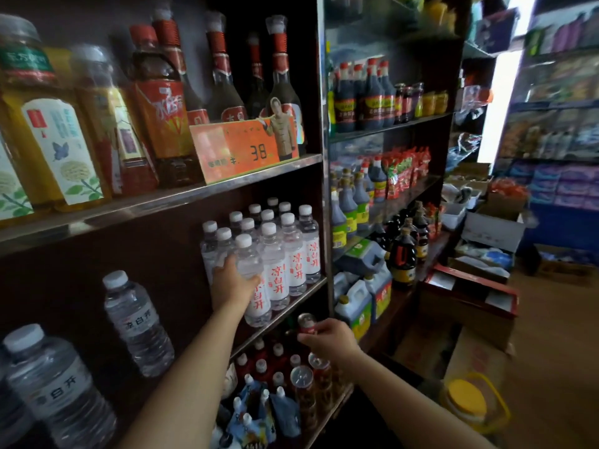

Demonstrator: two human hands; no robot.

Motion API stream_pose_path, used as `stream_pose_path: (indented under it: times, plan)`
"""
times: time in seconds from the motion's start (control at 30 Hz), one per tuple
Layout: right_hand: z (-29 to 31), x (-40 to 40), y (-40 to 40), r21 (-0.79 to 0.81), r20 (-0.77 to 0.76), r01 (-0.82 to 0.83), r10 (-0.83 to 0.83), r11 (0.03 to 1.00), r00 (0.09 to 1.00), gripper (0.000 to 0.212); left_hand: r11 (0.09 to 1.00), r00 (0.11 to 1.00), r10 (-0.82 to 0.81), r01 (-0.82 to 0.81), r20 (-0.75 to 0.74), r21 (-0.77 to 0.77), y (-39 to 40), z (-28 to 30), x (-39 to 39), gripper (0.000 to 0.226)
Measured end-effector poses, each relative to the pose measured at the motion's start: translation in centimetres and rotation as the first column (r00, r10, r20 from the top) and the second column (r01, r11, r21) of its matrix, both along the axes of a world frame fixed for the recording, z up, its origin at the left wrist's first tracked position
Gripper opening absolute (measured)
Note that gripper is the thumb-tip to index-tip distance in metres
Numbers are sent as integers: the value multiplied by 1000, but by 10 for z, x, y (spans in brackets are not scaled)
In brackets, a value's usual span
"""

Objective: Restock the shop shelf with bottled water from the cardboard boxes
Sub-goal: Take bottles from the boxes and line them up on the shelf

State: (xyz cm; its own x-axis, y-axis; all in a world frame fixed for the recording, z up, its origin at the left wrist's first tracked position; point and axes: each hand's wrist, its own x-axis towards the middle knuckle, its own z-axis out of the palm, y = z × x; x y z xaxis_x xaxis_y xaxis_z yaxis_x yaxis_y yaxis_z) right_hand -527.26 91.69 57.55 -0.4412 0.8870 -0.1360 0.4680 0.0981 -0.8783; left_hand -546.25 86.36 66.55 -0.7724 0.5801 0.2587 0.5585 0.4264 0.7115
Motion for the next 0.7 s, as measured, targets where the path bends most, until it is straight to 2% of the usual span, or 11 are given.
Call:
stream_pose_path:
  times: [0.1, 0.23, 0.3, 0.37, 0.47, 0.6, 0.7]
  plan:
    - [5, 49, 3, 11, 5, 79, -79, 997, 997, 40, 995, 995, 96, -95, 31, -27, -9, 4, 25, 81]
    - [12, 115, 2, 11, 36, 127, -127, 992, 991, 59, 992, 981, 130, -129, -141, 14, -26, 2, 69, 76]
    - [12, 149, 1, 29, 51, 142, -144, 989, 988, 49, 996, 972, 91, -85, -216, 35, -29, -2, 99, 73]
    - [13, 184, -5, 59, 63, 168, -172, 984, 983, 37, 999, 959, 3, 8, -282, 40, -29, -6, 135, 69]
    - [12, 242, -15, 71, 123, 224, -231, 972, 965, 45, 983, 921, -183, 178, -343, -46, -22, -16, 197, 65]
    - [1, 328, -30, 78, 183, 307, -316, 949, 931, 41, 901, 857, -431, 423, -282, -94, -7, -38, 295, 64]
    - [-13, 395, -43, 73, 210, 394, -400, 916, 892, 41, 799, 774, -602, 580, -196, -159, -3, -60, 370, 68]
